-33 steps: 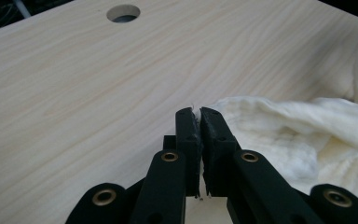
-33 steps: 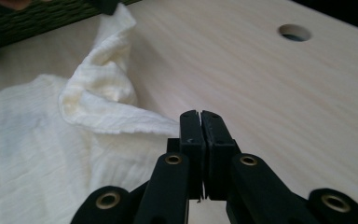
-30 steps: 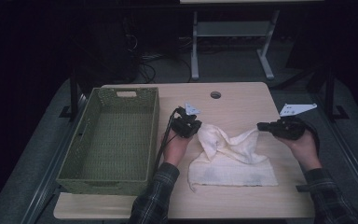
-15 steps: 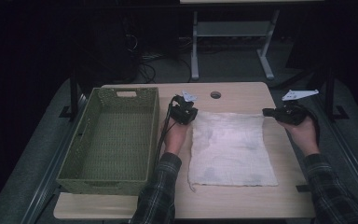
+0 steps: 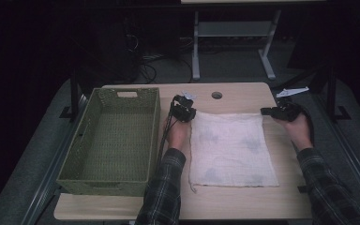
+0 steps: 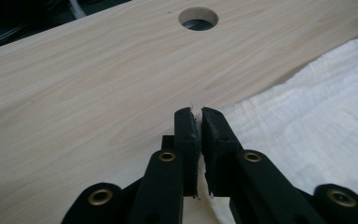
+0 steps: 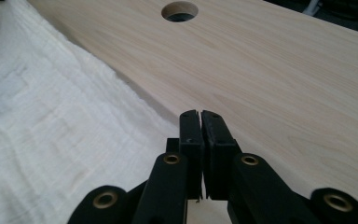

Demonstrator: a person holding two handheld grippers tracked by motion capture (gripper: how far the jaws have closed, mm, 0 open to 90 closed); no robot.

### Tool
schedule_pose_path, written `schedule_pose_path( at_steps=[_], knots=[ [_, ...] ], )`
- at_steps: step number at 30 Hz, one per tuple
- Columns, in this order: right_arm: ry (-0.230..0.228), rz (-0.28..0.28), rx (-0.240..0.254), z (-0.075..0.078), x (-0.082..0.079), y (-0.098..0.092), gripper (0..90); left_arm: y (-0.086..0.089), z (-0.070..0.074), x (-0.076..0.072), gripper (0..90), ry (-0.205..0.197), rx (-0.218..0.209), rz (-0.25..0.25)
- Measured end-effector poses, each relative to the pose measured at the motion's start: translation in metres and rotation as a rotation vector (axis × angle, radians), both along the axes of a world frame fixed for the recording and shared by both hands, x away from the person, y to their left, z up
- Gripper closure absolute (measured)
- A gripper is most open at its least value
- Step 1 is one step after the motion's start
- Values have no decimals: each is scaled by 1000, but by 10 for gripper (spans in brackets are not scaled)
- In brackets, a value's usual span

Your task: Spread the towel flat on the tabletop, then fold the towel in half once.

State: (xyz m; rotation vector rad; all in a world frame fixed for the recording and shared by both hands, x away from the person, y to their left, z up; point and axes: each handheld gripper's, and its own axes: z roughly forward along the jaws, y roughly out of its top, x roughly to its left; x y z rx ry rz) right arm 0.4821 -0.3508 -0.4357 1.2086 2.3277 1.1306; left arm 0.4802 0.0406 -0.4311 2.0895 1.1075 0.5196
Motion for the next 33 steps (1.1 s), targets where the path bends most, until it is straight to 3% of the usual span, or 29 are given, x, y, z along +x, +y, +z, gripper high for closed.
schedule_pose_path(
  at_steps=[7, 12, 16, 25, 33],
  knots=[
    [21, -40, 20, -6, 9, -2, 721, 5, -4, 8, 680, 12, 19, 19],
    [45, -44, 6, -14, 11, -3, 681, 7, -9, 12, 658, 28, 13, 20],
    [53, -56, -7, -20, 12, -2, 645, 5, -13, 15, 647, 38, 33, 11],
    [103, -53, -27, -37, 12, -1, 644, 2, -24, 20, 645, 73, 38, 0],
    [83, -50, -46, -38, 12, 2, 648, -3, -31, 20, 662, 98, 64, -9]
  ],
)
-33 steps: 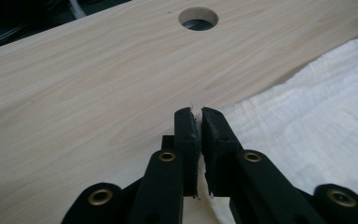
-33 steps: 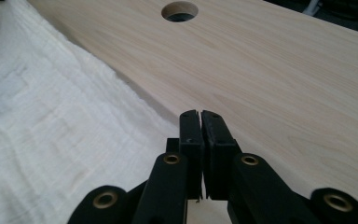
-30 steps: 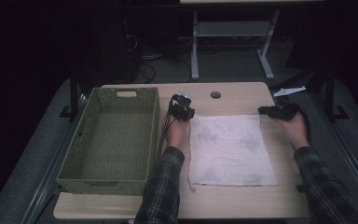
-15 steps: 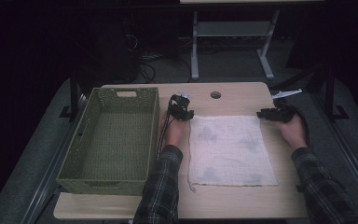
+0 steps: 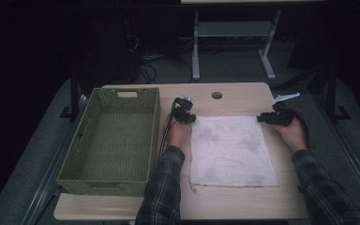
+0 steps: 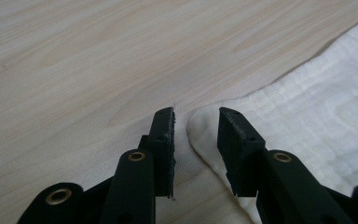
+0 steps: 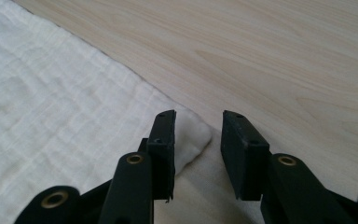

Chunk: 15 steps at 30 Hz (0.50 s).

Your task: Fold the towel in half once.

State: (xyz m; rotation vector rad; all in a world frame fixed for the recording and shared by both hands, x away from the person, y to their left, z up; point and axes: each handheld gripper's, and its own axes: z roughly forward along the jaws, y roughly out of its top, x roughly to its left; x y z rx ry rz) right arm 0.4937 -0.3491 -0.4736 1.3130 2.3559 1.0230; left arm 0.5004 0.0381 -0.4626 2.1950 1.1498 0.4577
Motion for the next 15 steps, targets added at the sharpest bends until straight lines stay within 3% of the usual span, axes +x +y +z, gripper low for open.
schedule_pose_path(
  at_steps=[5, 15],
  knots=[
    [-9, 3, -3, 0, 0, 1, 673, -1, -2, 0, 675, 2, -1, 1],
    [-8, 12, 2, -1, -2, 3, 842, 0, -3, 2, 662, -4, -12, -8]
  ],
)
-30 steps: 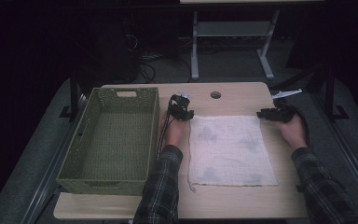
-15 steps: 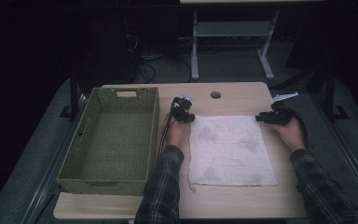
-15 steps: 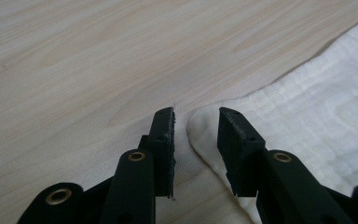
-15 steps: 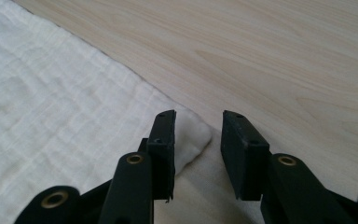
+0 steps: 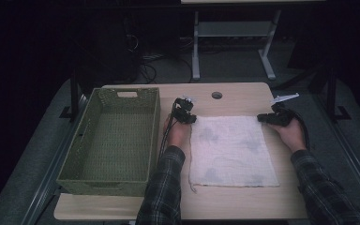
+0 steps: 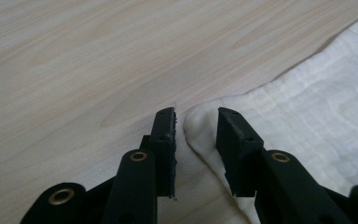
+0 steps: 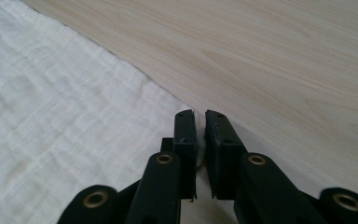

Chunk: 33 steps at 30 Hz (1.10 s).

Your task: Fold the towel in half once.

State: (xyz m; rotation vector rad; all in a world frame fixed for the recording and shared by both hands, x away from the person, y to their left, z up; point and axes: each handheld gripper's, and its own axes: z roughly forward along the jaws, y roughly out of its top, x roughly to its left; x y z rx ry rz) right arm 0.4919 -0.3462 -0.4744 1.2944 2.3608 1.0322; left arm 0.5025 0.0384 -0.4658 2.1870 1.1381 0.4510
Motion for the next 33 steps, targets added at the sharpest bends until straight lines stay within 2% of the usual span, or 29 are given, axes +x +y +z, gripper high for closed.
schedule_pose_path(
  at_steps=[5, 6, 9, 10, 13, 15, 25, 33],
  knots=[
    [2, 4, -5, 0, 0, 1, 868, 2, -1, 2, 676, 3, -16, -4],
    [3, 4, -4, 0, 0, 1, 869, 1, -1, 2, 703, 5, -22, -9],
    [7, 1, -8, 1, 0, 2, 875, -1, -1, 1, 858, 7, -22, -13],
    [17, -5, -6, 2, 0, 3, 875, -2, -1, 0, 868, 9, -21, -11],
    [14, 2, -17, 3, -1, 3, 876, 1, 2, 0, 878, 16, -43, -4],
    [9, 3, -19, 5, -1, 2, 876, 3, 6, -1, 879, 6, -64, 6],
    [-54, 2, 16, 31, -3, -2, 878, 11, 33, -8, 881, -67, -68, 45],
    [-98, -8, 44, 51, -3, -5, 878, 14, 51, -14, 881, -115, -93, 65]
  ],
)
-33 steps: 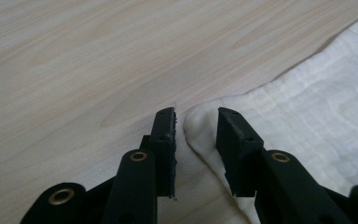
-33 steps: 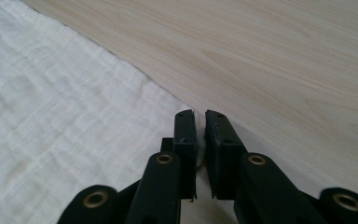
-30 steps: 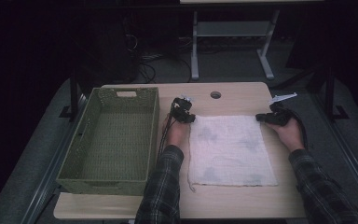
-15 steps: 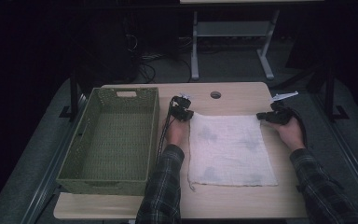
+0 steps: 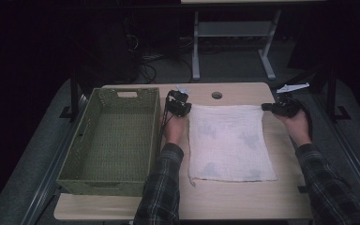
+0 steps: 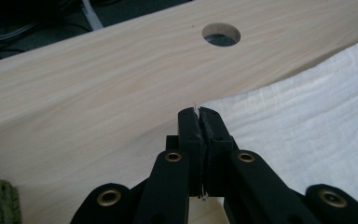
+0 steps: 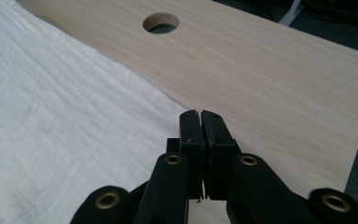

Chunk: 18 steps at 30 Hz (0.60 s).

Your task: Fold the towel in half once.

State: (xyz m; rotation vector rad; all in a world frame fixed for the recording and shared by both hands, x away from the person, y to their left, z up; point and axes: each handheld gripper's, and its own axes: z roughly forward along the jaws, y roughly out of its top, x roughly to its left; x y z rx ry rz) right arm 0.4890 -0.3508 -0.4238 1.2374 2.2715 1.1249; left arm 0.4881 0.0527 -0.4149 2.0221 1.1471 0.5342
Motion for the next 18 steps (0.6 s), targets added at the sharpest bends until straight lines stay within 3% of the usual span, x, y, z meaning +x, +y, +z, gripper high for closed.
schedule_pose_path(
  at_steps=[14, 18],
  knots=[
    [-53, 29, 19, 12, -30, -1, 878, 3, 13, -32, 880, 0, -30, -16],
    [-59, 35, 20, 12, -40, -3, 878, 1, 13, -44, 880, -9, -19, -22]
  ],
)
